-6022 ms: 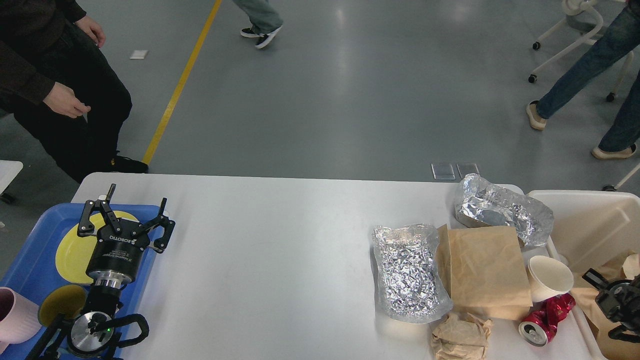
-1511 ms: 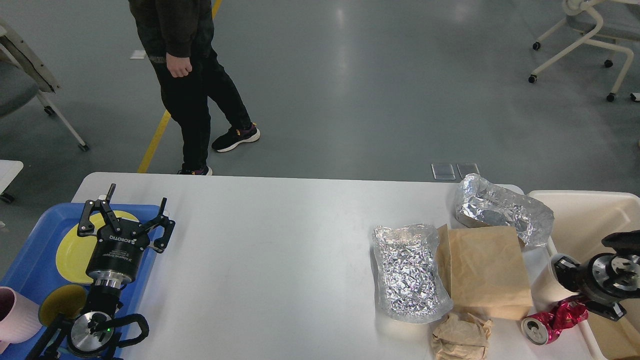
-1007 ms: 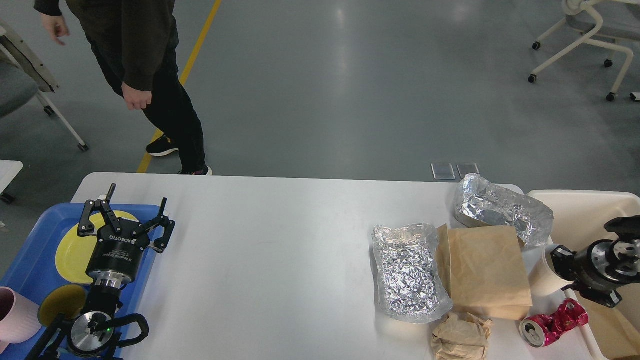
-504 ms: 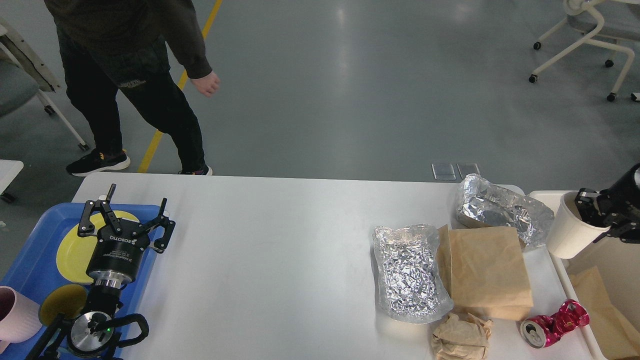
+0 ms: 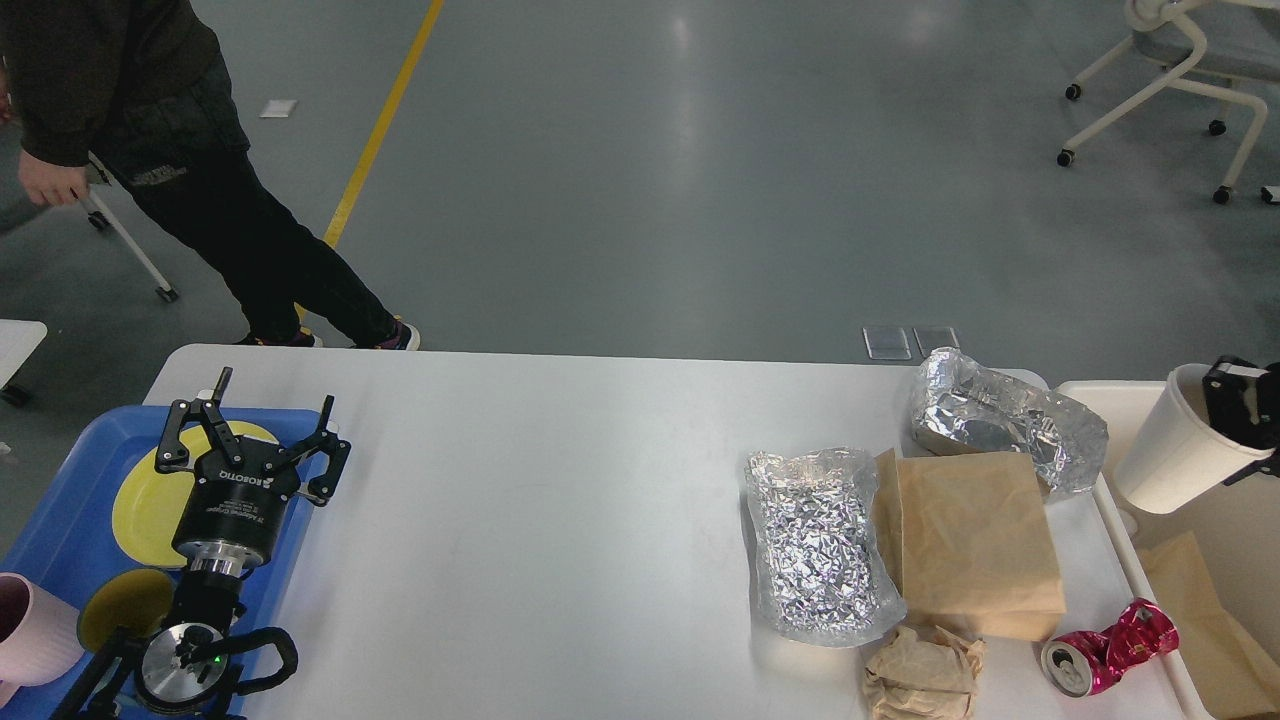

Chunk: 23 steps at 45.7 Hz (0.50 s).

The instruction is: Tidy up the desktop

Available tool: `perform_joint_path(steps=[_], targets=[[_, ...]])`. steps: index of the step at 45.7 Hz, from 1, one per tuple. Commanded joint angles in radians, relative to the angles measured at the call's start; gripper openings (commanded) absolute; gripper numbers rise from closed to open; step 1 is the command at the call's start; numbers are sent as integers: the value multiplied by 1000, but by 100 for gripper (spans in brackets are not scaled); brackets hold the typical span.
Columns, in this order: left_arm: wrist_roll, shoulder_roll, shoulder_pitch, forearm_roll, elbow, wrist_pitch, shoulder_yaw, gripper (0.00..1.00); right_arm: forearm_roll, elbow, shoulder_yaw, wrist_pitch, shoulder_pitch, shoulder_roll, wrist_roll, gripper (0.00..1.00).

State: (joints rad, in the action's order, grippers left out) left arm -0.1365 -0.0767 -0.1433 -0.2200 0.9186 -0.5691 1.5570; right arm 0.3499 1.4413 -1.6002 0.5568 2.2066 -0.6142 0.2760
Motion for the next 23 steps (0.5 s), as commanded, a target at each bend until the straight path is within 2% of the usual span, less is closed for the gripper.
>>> perform_joint_path(steps=[1, 8, 23], targets=[[0, 0, -1, 1, 0, -1, 0, 96, -17, -51, -27, -83, -27, -56, -1, 0], [0, 0, 1, 1, 0, 0, 0, 96, -25, -249, 35, -127, -227, -153, 0, 0], [-2, 0, 1, 1, 0, 0, 0, 96, -25, -758, 506, -252, -1006, -165, -1, 0]])
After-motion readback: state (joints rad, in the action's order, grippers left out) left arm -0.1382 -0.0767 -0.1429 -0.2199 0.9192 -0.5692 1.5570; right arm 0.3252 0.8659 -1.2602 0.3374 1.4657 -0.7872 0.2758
